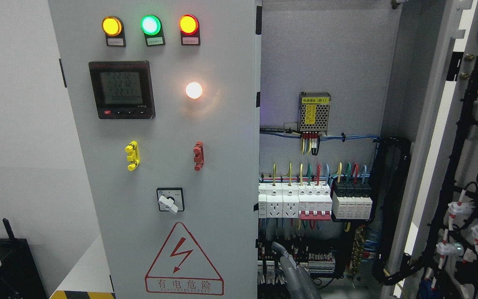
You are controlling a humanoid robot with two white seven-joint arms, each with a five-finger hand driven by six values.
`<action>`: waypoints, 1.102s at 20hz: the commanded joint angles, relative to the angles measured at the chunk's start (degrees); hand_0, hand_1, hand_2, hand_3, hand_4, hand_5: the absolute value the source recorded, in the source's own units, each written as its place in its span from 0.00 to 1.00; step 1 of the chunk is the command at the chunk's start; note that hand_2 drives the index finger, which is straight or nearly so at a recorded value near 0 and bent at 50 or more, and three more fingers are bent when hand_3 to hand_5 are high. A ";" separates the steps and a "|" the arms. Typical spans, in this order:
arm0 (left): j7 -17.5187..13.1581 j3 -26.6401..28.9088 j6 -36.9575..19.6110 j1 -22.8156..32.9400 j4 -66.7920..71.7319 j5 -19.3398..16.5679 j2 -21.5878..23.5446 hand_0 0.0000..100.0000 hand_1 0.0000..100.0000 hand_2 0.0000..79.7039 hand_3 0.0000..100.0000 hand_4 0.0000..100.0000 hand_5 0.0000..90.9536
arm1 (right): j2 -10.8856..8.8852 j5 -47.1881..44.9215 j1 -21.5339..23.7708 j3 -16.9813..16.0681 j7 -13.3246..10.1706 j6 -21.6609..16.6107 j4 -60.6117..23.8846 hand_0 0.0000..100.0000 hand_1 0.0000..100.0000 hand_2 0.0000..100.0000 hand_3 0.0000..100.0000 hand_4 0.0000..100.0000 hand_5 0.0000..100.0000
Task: Open door with both hands
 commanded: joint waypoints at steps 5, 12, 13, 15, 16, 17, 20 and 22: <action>-1.78 -0.25 -0.03 -0.88 -0.44 -1.08 -0.10 0.00 0.00 0.00 0.00 0.00 0.00 | 0.66 -0.61 -2.30 0.06 0.02 -0.02 1.97 0.38 0.00 0.00 0.00 0.00 0.00; -1.87 -0.17 -0.03 -0.88 -1.06 -1.08 -0.10 0.00 0.00 0.00 0.00 0.00 0.00 | 0.31 -0.70 -2.92 0.24 2.47 0.06 2.68 0.38 0.00 0.00 0.00 0.00 0.00; -1.96 -0.08 -0.03 -0.88 -1.06 -0.91 -0.10 0.00 0.00 0.00 0.00 0.00 0.00 | 0.31 -0.70 -3.01 0.15 2.48 0.06 2.68 0.38 0.00 0.00 0.00 0.00 0.00; -1.96 0.01 -0.03 -0.88 -1.06 -0.82 -0.10 0.00 0.00 0.00 0.00 0.00 0.00 | 0.40 -0.61 -3.36 0.15 2.48 0.06 2.85 0.38 0.00 0.00 0.00 0.00 0.00; -1.96 -0.08 -0.03 -0.88 -1.06 -0.82 -0.10 0.00 0.00 0.00 0.00 0.00 0.00 | 0.40 -0.70 -3.53 0.15 2.48 0.15 3.37 0.38 0.00 0.00 0.00 0.00 0.00; -1.96 0.01 -0.03 -0.88 -1.06 -0.82 -0.10 0.00 0.00 0.00 0.00 0.00 0.00 | 0.40 -0.70 -3.97 0.07 2.57 0.07 3.99 0.38 0.00 0.00 0.00 0.00 0.00; -1.87 0.01 -0.03 -0.88 -1.06 -0.82 -0.10 0.00 0.00 0.00 0.00 0.00 0.00 | 0.22 -1.83 -4.67 0.06 2.74 0.06 4.61 0.38 0.00 0.00 0.00 0.00 0.00; -1.96 0.01 -0.03 -0.88 -1.06 -0.82 -0.10 0.00 0.00 0.00 0.00 0.00 0.00 | 0.05 -3.33 -5.03 0.24 2.74 0.06 4.87 0.38 0.00 0.00 0.00 0.00 0.00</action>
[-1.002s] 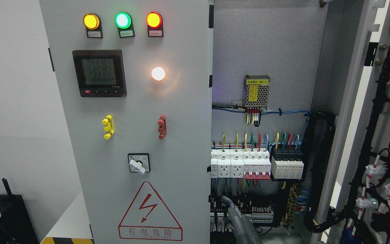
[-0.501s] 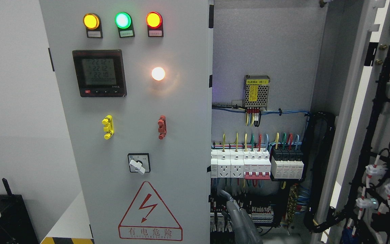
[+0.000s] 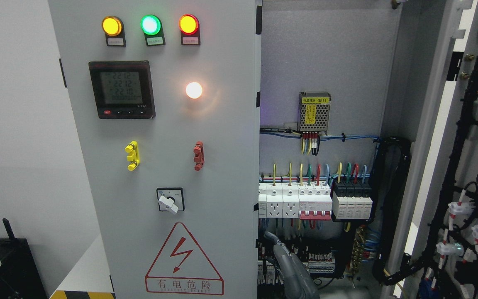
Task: Open door with both hands
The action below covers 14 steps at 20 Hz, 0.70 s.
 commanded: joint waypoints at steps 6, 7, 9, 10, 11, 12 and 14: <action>0.00 0.09 -0.02 -0.88 -0.25 0.04 -0.02 0.00 0.00 0.00 0.00 0.00 0.00 | -0.28 -2.10 -1.68 0.23 1.65 -0.03 2.76 0.38 0.00 0.00 0.00 0.00 0.00; 0.00 0.09 -0.02 -0.88 -0.25 0.04 -0.02 0.00 0.00 0.00 0.00 0.00 0.00 | -0.28 -2.10 -2.03 0.23 1.65 -0.03 3.11 0.38 0.00 0.00 0.00 0.00 0.00; 0.00 0.09 -0.02 -0.88 -0.25 0.04 -0.02 0.00 0.00 0.00 0.00 0.00 0.00 | -0.28 -2.19 -2.56 0.05 1.73 -0.03 3.73 0.38 0.00 0.00 0.00 0.00 0.00; 0.00 0.09 -0.02 -0.88 -0.25 0.04 -0.02 0.00 0.00 0.00 0.00 0.00 0.00 | -0.37 -2.28 -2.82 0.05 1.73 -0.12 4.17 0.38 0.00 0.00 0.00 0.00 0.00; 0.00 0.09 -0.02 -0.88 -0.25 0.04 -0.02 0.00 0.00 0.00 0.00 0.00 0.00 | -0.37 -2.54 -3.00 0.05 1.73 -0.12 4.35 0.38 0.00 0.00 0.00 0.00 0.00; 0.00 0.09 -0.02 -0.88 -0.25 0.04 -0.02 0.00 0.00 0.00 0.00 0.00 0.00 | -0.46 -2.63 -3.09 0.05 1.82 -0.12 4.43 0.38 0.00 0.00 0.00 0.00 0.00; 0.00 0.09 -0.02 -0.88 -0.25 0.04 -0.02 0.00 0.00 0.00 0.00 0.00 0.00 | -0.46 -2.98 -3.17 0.05 1.82 -0.12 4.44 0.38 0.00 0.00 0.00 0.00 0.00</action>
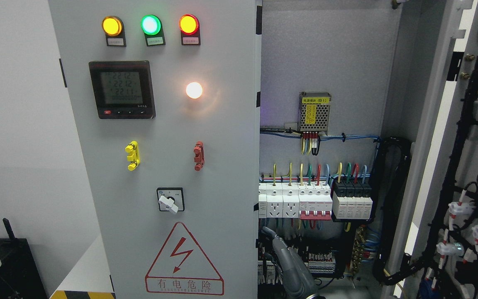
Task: Open door with both hands
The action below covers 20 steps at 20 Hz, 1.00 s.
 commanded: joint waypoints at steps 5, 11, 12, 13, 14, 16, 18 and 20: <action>0.01 0.03 -0.02 -0.88 -0.06 0.00 0.00 0.00 0.00 0.00 0.00 0.00 0.00 | 0.41 -1.30 -0.81 0.14 3.18 -0.04 1.84 0.38 0.00 0.00 0.00 0.00 0.00; 0.01 0.03 -0.02 -0.88 -0.06 0.00 0.00 0.00 0.00 0.00 0.00 0.00 0.00 | 0.41 -1.56 -1.43 -0.04 3.53 -0.04 2.27 0.38 0.00 0.00 0.00 0.00 0.00; 0.01 0.03 -0.02 -0.88 -0.06 0.00 0.00 0.00 0.00 0.00 0.00 0.00 0.00 | 0.41 -1.91 -1.69 -0.04 3.71 -0.12 2.71 0.38 0.00 0.00 0.00 0.00 0.00; 0.01 0.03 -0.02 -0.88 -0.06 0.00 0.00 0.00 0.00 0.00 0.00 0.00 0.00 | 0.50 -2.44 -1.78 -0.04 4.32 -0.13 2.89 0.38 0.00 0.00 0.00 0.00 0.00; 0.01 0.03 -0.02 -0.88 -0.06 0.00 0.00 0.00 0.00 0.00 0.00 0.00 0.00 | 0.50 -2.88 -1.96 -0.04 4.76 -0.13 2.98 0.38 0.00 0.00 0.00 0.00 0.00; 0.10 0.03 -0.02 -0.88 -0.06 0.00 0.00 0.00 0.00 0.00 0.00 0.00 0.00 | 0.50 -3.05 -2.05 -0.04 4.85 -0.13 2.98 0.38 0.00 0.00 0.00 0.00 0.00; 0.01 0.03 -0.02 -0.88 -0.06 0.00 0.00 0.00 0.00 0.00 0.00 0.00 0.00 | 0.50 -3.06 -2.13 -0.04 4.85 -0.13 2.98 0.38 0.00 0.00 0.00 0.00 0.00; 0.01 0.03 -0.02 -0.88 -0.06 0.00 0.00 0.00 0.00 0.00 0.00 0.00 0.00 | 0.50 -3.06 -2.13 0.05 5.38 -0.13 2.98 0.38 0.00 0.00 0.00 0.00 0.00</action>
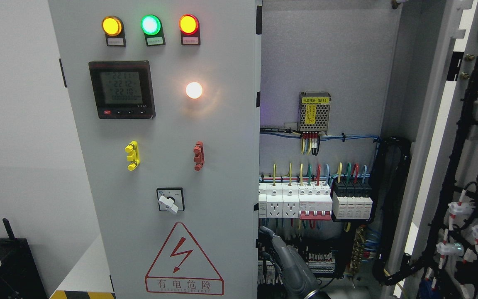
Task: Open door with both hands
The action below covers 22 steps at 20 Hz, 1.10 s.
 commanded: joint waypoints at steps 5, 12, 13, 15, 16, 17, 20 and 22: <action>0.11 0.01 -0.02 -0.88 -0.02 0.00 0.00 0.00 0.00 0.00 0.00 0.00 0.00 | 1.71 -0.57 -0.78 0.04 1.42 -0.01 0.88 0.38 0.00 0.00 0.00 0.00 0.00; 0.02 0.01 -0.02 -0.88 -0.02 0.00 0.00 0.00 0.00 0.00 0.00 0.00 0.00 | 1.71 -0.57 -1.49 0.04 3.35 -0.01 2.02 0.38 0.00 0.00 0.00 0.00 0.00; 0.02 0.01 -0.02 -0.88 -0.02 0.00 0.00 0.00 0.00 0.00 0.00 0.00 0.00 | 1.71 -0.57 -1.49 0.04 3.44 -0.01 2.02 0.38 0.00 0.00 0.00 0.00 0.00; 0.02 0.01 -0.02 -0.88 -0.02 0.00 0.00 0.00 0.00 0.00 0.00 0.00 0.00 | 1.79 -0.57 -1.49 -0.05 3.62 -0.01 2.19 0.38 0.00 0.00 0.00 0.00 0.00; 0.11 0.01 -0.02 -0.88 -0.02 0.00 0.00 0.00 0.00 0.00 0.00 0.00 0.00 | 1.88 -0.57 -1.58 -0.05 3.62 -0.01 2.20 0.38 0.00 0.00 0.00 0.00 0.00; 0.02 0.01 -0.02 -0.88 -0.02 0.00 0.00 0.00 0.00 0.00 0.00 0.00 0.00 | 1.88 -0.57 -1.58 -0.05 3.62 -0.01 2.20 0.38 0.00 0.00 0.00 0.00 0.00; 0.02 0.01 -0.02 -0.88 -0.02 0.00 0.00 0.00 0.00 0.00 0.00 0.00 0.00 | 1.88 -0.66 -2.19 -0.13 3.71 -0.01 2.72 0.38 0.00 0.00 0.00 0.00 0.00; 0.02 0.01 -0.02 -0.88 -0.02 0.00 0.00 0.00 0.00 0.00 0.00 0.00 0.00 | 1.88 -0.57 -2.28 -0.13 3.71 -0.10 2.99 0.38 0.00 0.00 0.00 0.00 0.00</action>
